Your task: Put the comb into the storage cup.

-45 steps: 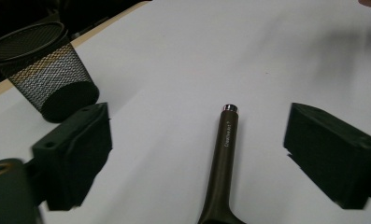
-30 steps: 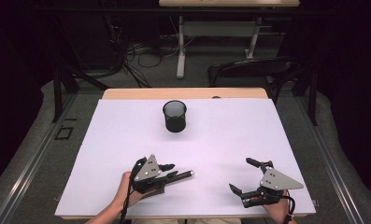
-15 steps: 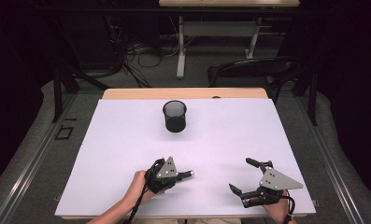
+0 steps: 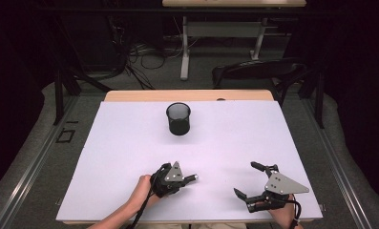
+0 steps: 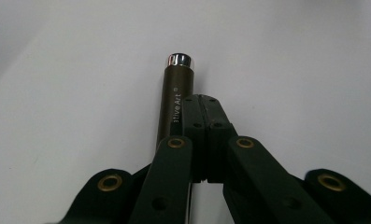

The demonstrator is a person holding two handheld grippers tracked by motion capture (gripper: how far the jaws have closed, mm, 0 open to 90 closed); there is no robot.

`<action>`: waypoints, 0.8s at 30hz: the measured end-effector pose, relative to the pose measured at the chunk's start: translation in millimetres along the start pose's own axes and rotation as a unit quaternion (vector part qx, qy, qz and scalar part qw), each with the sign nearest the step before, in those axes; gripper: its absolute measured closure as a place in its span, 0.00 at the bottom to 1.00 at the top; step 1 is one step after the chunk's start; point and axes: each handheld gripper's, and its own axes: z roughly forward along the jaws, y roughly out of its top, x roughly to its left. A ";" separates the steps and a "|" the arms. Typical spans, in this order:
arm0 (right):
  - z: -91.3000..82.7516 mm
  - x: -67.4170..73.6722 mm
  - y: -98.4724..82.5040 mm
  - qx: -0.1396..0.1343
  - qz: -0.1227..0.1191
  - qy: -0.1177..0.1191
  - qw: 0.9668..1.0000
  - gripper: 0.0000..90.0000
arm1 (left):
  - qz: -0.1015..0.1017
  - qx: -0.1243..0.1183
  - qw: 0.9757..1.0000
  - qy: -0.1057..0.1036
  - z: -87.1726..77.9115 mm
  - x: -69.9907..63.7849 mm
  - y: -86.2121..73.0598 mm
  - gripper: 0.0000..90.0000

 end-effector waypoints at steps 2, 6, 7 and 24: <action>0.0 -0.1 -0.1 0.000 0.000 0.000 1.000 0.01 | 0.001 0.002 1.000 0.003 0.5 0.2 -0.5 1.00; -0.4 0.0 0.1 0.001 -0.001 0.000 1.000 0.01 | 0.002 0.004 1.000 0.007 1.7 1.2 -1.9 1.00; -0.4 0.0 0.1 0.001 -0.001 0.000 1.000 0.01 | 0.002 0.004 1.000 0.007 1.7 1.2 -1.9 1.00; -0.3 0.8 0.3 0.002 0.001 -0.001 1.000 0.01 | -0.008 -0.003 1.000 0.025 2.7 4.8 -3.3 1.00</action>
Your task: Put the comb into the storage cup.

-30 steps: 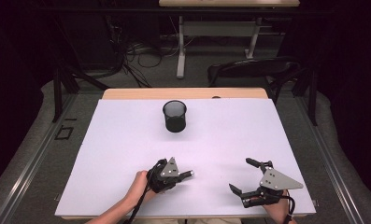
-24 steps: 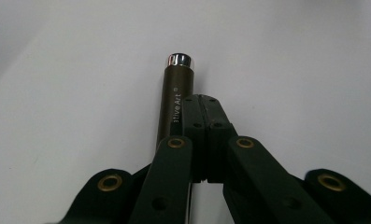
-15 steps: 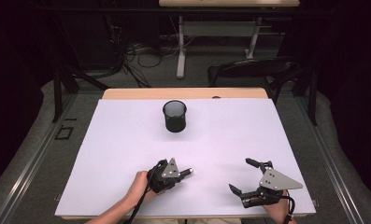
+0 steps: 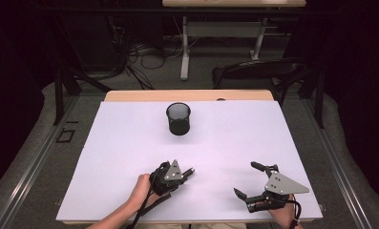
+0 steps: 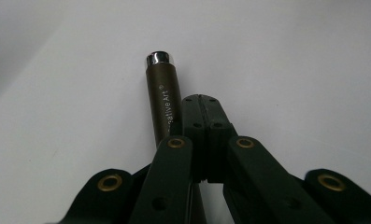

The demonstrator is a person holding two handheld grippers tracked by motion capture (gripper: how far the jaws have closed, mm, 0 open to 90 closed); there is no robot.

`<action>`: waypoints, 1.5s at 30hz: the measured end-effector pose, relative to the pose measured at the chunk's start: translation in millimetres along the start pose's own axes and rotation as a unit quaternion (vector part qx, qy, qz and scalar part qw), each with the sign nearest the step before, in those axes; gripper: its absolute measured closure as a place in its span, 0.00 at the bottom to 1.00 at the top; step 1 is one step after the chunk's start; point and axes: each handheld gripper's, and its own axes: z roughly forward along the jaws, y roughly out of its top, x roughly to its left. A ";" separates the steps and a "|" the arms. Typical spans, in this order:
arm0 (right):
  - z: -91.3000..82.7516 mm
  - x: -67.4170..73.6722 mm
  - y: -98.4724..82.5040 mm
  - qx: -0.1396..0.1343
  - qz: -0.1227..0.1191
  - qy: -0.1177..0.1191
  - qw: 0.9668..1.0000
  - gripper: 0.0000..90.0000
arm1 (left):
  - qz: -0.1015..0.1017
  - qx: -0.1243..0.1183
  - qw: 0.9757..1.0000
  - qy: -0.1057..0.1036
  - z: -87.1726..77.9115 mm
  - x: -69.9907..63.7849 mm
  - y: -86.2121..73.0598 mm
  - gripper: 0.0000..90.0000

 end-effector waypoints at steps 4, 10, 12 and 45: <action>-0.3 -0.4 0.2 0.000 -0.003 0.000 1.000 0.01 | 0.000 -0.001 1.000 0.006 -0.1 0.4 0.1 1.00; 0.0 0.1 0.0 0.000 0.000 0.000 1.000 0.01 | -0.002 -0.004 1.000 0.009 0.0 1.8 -0.3 1.00; -0.2 0.1 0.1 0.002 0.000 0.000 1.000 0.01 | -0.004 -0.004 1.000 0.012 0.1 1.9 -0.4 1.00; -0.5 -0.3 0.4 0.000 -0.005 0.000 1.000 0.01 | -0.017 -0.004 0.999 0.032 1.8 7.2 -4.1 1.00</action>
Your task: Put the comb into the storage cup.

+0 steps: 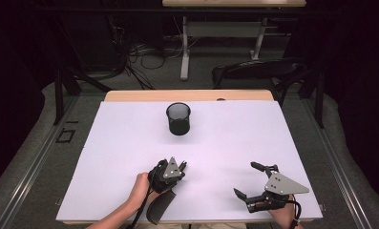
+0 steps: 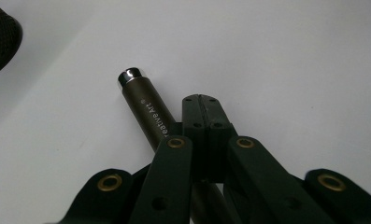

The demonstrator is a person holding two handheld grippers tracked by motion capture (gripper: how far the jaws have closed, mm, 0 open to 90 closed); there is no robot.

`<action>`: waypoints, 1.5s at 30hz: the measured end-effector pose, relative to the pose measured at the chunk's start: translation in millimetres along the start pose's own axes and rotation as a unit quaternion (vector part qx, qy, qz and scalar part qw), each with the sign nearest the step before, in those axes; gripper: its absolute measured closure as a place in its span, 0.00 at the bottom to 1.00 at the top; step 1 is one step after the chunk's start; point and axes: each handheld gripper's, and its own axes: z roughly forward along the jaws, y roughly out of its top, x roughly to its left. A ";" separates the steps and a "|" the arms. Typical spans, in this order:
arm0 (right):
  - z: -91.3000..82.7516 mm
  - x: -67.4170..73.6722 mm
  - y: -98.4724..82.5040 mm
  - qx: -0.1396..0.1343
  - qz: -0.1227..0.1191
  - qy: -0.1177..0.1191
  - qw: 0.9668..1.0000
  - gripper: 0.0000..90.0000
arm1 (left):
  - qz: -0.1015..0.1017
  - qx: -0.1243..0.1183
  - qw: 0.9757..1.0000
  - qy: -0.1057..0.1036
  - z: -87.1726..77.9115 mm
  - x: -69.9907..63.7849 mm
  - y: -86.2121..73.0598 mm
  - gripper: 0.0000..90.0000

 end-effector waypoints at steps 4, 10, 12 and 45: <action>0.1 -0.1 0.0 0.000 0.000 0.000 1.000 0.01 | 0.001 0.000 1.000 0.005 0.6 0.7 -0.7 1.00; 0.0 0.0 0.0 0.000 0.000 0.000 1.000 0.01 | -0.001 0.001 1.000 0.008 0.7 2.0 -1.6 1.00; 0.1 0.0 0.0 0.000 0.000 0.000 1.000 0.01 | 0.001 0.004 1.000 0.009 0.8 2.9 -1.9 1.00; -0.8 -0.3 0.2 -0.001 0.001 0.000 1.000 0.01 | -0.005 0.015 1.000 0.027 -3.0 12.6 -9.4 1.00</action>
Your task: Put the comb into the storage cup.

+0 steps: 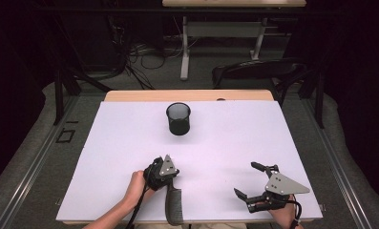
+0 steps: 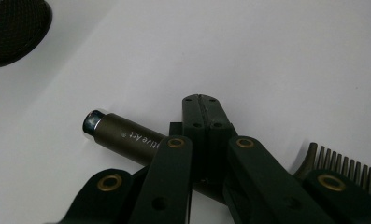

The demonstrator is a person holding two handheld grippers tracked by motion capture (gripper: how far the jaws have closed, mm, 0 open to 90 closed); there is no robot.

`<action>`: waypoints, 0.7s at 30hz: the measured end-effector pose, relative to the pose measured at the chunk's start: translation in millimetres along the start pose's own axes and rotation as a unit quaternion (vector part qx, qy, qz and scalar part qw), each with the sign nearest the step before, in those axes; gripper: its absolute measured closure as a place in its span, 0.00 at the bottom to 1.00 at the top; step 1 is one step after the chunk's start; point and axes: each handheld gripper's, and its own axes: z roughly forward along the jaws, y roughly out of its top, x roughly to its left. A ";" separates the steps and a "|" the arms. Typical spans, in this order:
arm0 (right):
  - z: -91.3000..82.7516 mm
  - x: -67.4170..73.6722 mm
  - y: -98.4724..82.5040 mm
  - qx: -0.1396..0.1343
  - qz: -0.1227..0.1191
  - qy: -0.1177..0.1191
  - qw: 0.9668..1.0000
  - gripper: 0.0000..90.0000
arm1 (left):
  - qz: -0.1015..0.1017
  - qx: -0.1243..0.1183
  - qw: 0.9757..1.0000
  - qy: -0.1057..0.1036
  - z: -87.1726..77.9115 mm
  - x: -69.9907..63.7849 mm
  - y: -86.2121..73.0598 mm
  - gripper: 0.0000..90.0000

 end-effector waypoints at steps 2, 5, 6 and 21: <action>-0.1 0.0 -0.1 0.000 0.001 0.000 1.000 0.01 | 0.000 -0.001 1.000 0.003 -0.5 1.0 -1.1 1.00; -0.1 0.1 0.0 0.000 0.001 0.000 1.000 0.01 | -0.001 -0.001 1.000 0.004 -1.0 1.7 -2.0 1.00; 0.0 0.0 0.0 0.000 0.000 0.000 1.000 0.01 | -0.001 0.002 1.000 0.003 -1.5 2.4 -2.3 1.00; -0.6 0.3 -0.2 -0.001 0.005 -0.001 1.000 0.01 | -0.005 0.010 1.000 0.008 -4.4 5.7 -8.1 1.00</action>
